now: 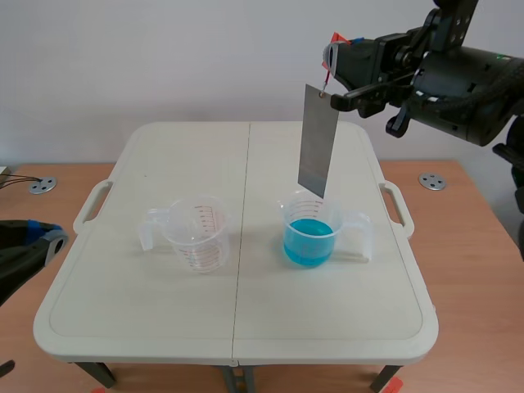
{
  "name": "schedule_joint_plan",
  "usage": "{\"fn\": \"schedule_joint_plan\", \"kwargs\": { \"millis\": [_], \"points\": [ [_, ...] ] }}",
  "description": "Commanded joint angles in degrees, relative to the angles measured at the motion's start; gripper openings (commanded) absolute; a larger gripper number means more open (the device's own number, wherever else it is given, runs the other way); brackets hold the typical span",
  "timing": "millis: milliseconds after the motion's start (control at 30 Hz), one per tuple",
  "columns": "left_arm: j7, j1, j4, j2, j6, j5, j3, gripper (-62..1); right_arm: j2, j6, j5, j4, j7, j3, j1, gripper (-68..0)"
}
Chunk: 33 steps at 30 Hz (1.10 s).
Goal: Hold the metal plate by the orange handle, dip it into the blue solution, take it out and point at it, then put the plate back in the beaker on the left.
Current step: 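Raise the plate and point at it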
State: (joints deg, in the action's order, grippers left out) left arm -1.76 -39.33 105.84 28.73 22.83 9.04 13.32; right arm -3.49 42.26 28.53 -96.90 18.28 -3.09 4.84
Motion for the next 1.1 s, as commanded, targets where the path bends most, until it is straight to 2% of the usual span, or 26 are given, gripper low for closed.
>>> {"fn": "schedule_joint_plan", "kwargs": {
  "millis": [0,267,533,1067],
  "points": [
    [0.33,1.68,0.61,-0.11,0.55,0.37,-0.61,-58.4,-0.33,0.46,1.84,-2.10,0.07,0.15,0.87,-66.2],
    [6.80,10.60,0.59,-0.11,0.96,0.37,-6.14,-58.4,-0.33,0.46,8.00,-5.62,4.90,0.15,0.87,-66.2],
    [12.44,19.96,-0.44,-0.13,0.90,0.37,-14.08,-58.4,-0.33,0.46,11.80,-7.23,8.00,0.15,0.87,-66.2],
    [14.93,38.75,-13.68,-1.01,0.68,0.37,-29.55,-58.4,-0.33,0.46,12.28,-7.32,8.44,0.15,0.87,-66.2]
  ]
}}
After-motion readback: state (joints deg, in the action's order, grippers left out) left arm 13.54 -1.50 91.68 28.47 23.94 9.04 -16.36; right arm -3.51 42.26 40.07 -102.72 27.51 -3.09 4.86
